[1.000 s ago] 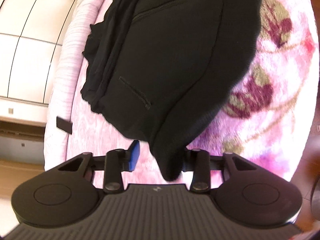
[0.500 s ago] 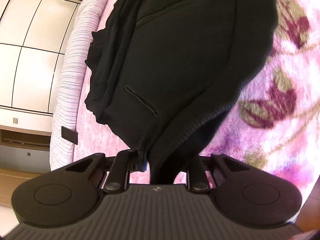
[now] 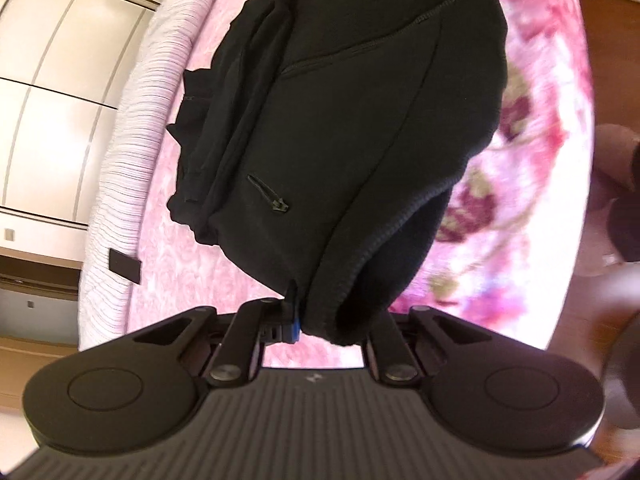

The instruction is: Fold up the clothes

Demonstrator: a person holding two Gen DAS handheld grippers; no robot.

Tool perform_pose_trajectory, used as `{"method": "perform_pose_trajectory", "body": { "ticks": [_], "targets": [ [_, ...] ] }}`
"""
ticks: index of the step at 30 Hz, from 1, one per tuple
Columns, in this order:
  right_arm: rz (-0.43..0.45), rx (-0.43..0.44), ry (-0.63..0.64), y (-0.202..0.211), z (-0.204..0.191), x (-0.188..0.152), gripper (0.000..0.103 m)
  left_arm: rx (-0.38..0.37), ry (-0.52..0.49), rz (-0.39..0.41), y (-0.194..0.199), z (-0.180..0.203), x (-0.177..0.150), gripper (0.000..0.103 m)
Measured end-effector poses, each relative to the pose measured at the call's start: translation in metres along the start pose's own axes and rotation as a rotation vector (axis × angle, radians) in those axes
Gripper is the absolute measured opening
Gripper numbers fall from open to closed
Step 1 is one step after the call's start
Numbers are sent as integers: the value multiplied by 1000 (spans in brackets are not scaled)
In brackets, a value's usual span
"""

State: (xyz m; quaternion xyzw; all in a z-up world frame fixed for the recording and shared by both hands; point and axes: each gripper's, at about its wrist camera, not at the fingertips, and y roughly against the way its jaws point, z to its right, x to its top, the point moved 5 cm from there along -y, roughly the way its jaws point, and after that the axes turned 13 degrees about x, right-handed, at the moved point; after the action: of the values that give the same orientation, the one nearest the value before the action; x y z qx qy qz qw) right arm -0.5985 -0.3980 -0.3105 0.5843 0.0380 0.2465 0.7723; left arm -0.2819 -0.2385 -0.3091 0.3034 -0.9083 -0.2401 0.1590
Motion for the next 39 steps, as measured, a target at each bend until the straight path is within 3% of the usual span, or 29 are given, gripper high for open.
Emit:
{"method": "perform_pose_trajectory", "body": {
  "ticks": [5, 11, 14, 18, 24, 36, 38, 39],
  "targets": [
    [42, -34, -14, 40, 42, 4, 5, 11, 71, -19, -4, -48, 7, 9],
    [78, -131, -59, 57, 156, 30, 5, 42, 224, -32, -75, -162, 37, 9],
    [61, -111, -96, 45, 216, 43, 5, -21, 280, -40, -128, -212, 50, 10],
    [26, -65, -195, 18, 291, 58, 5, -183, 327, -53, -208, -259, 63, 10],
    [-11, 26, -375, -29, 377, 67, 4, -364, 376, -66, -296, -288, 63, 10],
    [18, 144, -486, -87, 487, 73, 3, -478, 465, -147, -410, -319, 65, 10],
    [11, 166, -534, -109, 499, 67, 8, -473, 499, -193, -433, -314, 66, 15],
    [9, 164, -565, -120, 505, 62, 22, -455, 529, -227, -446, -311, 64, 22]
  ]
}}
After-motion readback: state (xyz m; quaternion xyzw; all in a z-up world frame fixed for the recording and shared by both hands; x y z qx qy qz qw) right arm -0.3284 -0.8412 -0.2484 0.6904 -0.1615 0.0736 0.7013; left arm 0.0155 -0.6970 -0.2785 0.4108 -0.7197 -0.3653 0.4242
